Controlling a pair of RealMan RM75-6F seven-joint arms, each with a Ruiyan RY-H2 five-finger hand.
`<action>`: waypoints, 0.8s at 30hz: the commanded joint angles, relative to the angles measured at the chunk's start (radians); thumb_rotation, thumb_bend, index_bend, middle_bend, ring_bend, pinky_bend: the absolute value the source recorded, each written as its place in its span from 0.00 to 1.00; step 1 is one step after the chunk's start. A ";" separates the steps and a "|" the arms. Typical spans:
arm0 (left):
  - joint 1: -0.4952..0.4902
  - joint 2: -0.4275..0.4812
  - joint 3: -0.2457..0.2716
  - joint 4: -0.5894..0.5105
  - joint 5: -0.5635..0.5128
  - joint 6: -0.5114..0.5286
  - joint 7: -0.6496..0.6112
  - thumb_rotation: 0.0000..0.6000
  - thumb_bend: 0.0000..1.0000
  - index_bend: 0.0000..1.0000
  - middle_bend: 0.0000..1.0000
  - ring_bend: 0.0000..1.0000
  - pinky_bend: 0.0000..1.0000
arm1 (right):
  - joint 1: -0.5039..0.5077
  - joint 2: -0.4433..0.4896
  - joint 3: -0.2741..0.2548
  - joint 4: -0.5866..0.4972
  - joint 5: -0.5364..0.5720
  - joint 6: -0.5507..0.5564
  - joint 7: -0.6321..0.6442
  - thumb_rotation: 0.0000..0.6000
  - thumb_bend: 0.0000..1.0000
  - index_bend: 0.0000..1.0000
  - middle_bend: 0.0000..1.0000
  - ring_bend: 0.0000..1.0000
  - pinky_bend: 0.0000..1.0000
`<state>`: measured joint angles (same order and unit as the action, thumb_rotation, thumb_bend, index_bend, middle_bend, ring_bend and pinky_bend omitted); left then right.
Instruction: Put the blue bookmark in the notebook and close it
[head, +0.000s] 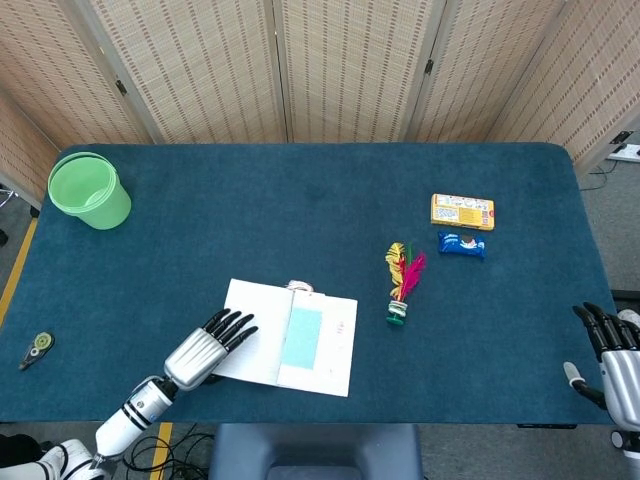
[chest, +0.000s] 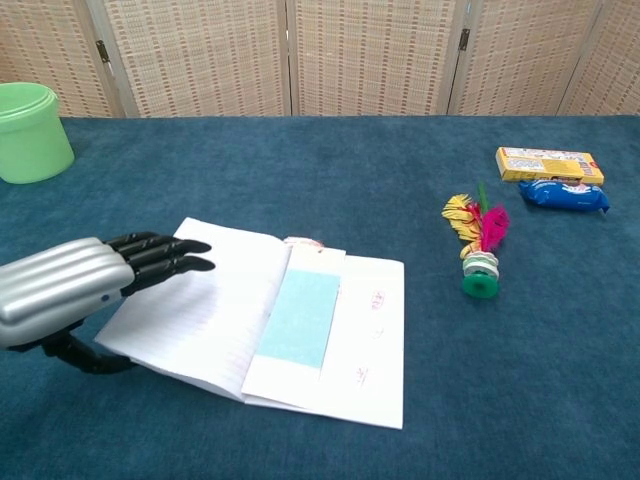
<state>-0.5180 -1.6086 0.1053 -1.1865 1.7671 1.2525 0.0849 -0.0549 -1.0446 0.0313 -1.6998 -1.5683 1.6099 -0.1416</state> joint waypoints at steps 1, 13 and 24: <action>-0.017 -0.018 -0.025 0.008 0.015 0.023 -0.023 1.00 0.31 0.00 0.00 0.00 0.11 | -0.002 0.000 0.001 0.002 0.001 0.003 0.003 1.00 0.20 0.14 0.13 0.20 0.22; -0.105 -0.034 -0.108 -0.111 0.008 -0.011 0.022 1.00 0.31 0.00 0.00 0.00 0.11 | -0.011 0.005 0.006 0.016 0.008 0.018 0.026 1.00 0.20 0.14 0.13 0.20 0.22; -0.184 -0.080 -0.162 -0.214 -0.040 -0.127 0.152 1.00 0.31 0.00 0.00 0.00 0.11 | -0.017 0.002 0.007 0.044 0.016 0.022 0.060 1.00 0.20 0.14 0.13 0.20 0.22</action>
<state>-0.6924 -1.6803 -0.0490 -1.3902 1.7343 1.1360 0.2258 -0.0705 -1.0426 0.0382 -1.6577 -1.5535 1.6309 -0.0835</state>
